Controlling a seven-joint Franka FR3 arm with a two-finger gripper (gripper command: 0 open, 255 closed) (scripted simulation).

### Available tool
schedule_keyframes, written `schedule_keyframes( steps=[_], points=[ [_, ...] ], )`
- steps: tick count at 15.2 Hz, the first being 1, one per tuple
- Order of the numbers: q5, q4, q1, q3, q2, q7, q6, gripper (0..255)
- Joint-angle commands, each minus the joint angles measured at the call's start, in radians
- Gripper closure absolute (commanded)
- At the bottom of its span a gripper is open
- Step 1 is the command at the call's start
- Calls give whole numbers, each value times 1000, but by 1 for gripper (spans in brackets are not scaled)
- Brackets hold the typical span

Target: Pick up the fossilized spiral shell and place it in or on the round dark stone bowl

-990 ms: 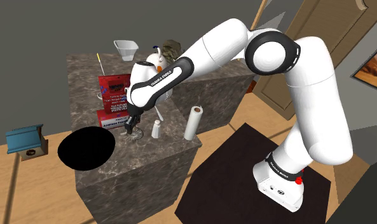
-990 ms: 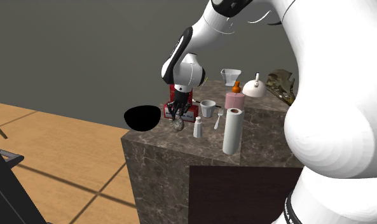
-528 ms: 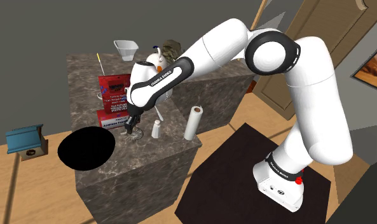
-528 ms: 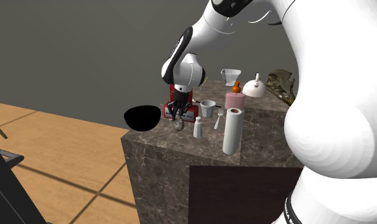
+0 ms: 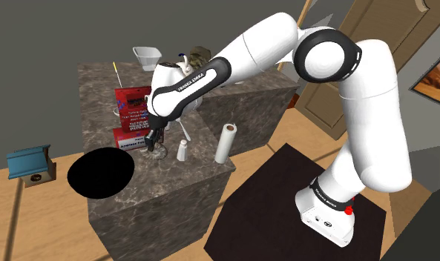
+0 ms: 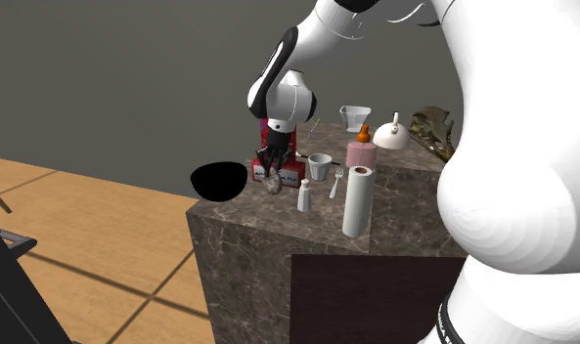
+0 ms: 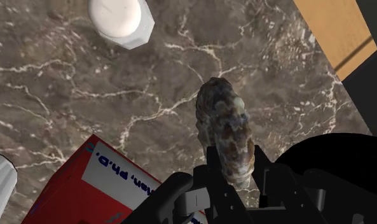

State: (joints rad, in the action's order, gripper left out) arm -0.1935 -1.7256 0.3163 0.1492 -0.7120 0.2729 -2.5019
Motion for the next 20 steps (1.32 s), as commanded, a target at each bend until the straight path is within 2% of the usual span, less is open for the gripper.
schedule_keyframes(
  steps=[1,20],
  points=[
    [0,-8,-1,0,23,-3,15,255],
    [6,-2,-6,0,192,-40,187,255]
  ],
)
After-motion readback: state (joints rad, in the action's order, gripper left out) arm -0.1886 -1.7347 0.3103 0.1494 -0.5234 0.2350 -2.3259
